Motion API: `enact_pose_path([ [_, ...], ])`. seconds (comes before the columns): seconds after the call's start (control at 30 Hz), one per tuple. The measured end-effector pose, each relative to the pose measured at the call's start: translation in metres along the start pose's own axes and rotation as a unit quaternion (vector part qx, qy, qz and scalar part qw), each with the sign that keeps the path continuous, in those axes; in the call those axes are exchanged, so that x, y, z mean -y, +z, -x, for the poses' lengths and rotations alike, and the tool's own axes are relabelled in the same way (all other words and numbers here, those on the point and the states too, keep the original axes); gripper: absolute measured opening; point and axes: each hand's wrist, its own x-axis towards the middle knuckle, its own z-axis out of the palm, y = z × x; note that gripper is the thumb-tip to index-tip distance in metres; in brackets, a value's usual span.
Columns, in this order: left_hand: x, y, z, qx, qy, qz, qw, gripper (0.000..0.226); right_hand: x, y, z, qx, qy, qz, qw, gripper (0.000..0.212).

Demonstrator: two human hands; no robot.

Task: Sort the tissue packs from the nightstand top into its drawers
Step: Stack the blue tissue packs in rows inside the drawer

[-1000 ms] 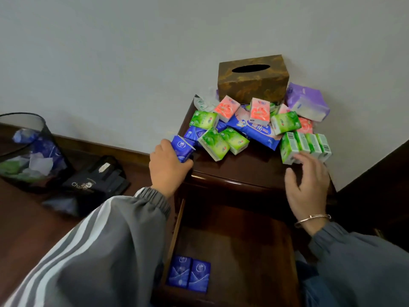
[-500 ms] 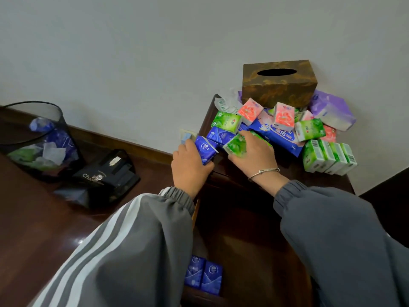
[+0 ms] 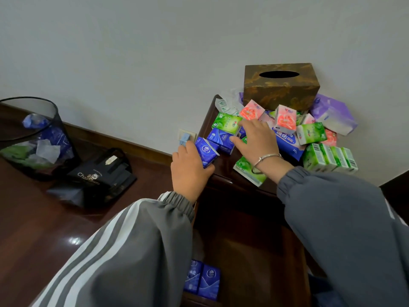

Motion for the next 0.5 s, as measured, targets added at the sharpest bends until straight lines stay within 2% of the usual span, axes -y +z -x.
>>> enact_pose_path([
  [0.27, 0.002, 0.002, -0.001, 0.003, 0.004, -0.002, 1.0, 0.065, 0.022, 0.022, -0.061, 0.085, 0.063, 0.082, 0.991, 0.052],
  [0.4, 0.004, 0.002, -0.002, 0.007, 0.003, -0.006, 1.0, 0.069, 0.026, 0.018, -0.068, 0.03, 0.059, 0.089, 0.994, 0.052],
  [0.5, 0.004, 0.002, -0.002, 0.008, 0.005, -0.006, 1.0, 0.068, 0.019, 0.002, -0.049, -0.028, 0.066, 0.024, 0.997, 0.052],
])
